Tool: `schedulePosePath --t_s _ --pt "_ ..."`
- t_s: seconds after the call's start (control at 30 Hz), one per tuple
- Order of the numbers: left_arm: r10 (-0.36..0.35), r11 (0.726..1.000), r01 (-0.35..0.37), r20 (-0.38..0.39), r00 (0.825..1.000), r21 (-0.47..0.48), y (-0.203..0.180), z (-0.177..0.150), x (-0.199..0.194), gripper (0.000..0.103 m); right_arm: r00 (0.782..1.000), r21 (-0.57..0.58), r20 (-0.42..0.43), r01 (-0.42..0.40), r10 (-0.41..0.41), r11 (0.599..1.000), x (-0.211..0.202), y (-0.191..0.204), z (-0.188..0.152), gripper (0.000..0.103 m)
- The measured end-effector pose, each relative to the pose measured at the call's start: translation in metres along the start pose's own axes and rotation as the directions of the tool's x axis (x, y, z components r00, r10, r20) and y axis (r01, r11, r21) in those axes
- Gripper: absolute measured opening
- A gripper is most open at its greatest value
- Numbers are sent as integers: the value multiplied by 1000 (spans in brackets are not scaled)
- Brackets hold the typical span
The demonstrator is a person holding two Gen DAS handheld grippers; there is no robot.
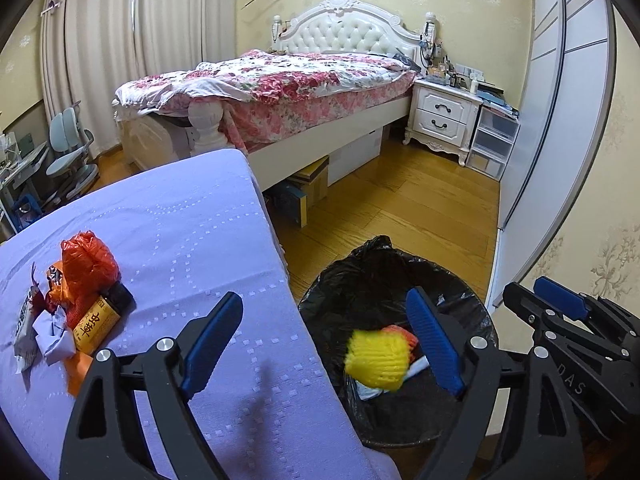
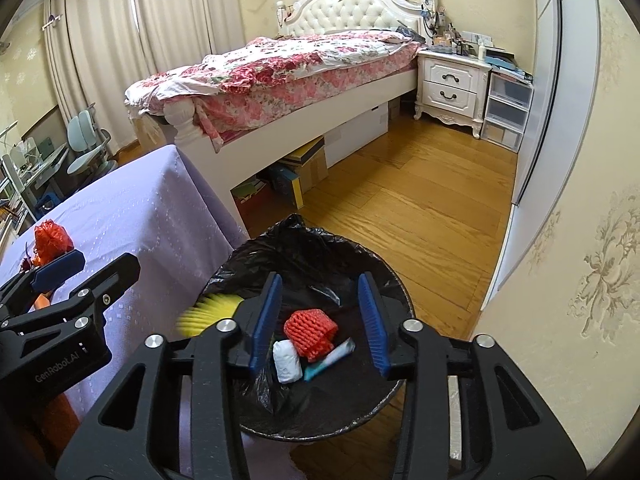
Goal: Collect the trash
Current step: 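Move both open grippers back over the remaining trash on the table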
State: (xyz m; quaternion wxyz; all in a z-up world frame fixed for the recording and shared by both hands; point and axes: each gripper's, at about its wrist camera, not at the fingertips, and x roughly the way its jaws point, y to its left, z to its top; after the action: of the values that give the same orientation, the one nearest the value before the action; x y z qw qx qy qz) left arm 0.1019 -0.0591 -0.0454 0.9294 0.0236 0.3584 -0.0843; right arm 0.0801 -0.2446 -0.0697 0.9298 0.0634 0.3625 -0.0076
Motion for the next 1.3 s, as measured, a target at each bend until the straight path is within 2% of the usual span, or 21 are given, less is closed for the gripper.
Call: schedulePosePath --t_s 0.2,0.57,0.9,1.3 --pt "25 1000 -25 10 1000 3 7 -3 -7 84 1000 1 6 -2 2 1000 -4 2 -2 53" --pt "89 995 -88 17 996 -42 38 -12 -27 85 999 -24 -4 -36 36 999 -11 27 -6 57" --pt "166 981 -166 -5 986 -103 86 -33 -49 85 994 -101 -22 -111 110 989 -15 77 -13 57" --pt "274 938 -278 -48 960 -208 160 -63 -75 85 974 -220 -75 -223 212 950 -17 152 -26 57"
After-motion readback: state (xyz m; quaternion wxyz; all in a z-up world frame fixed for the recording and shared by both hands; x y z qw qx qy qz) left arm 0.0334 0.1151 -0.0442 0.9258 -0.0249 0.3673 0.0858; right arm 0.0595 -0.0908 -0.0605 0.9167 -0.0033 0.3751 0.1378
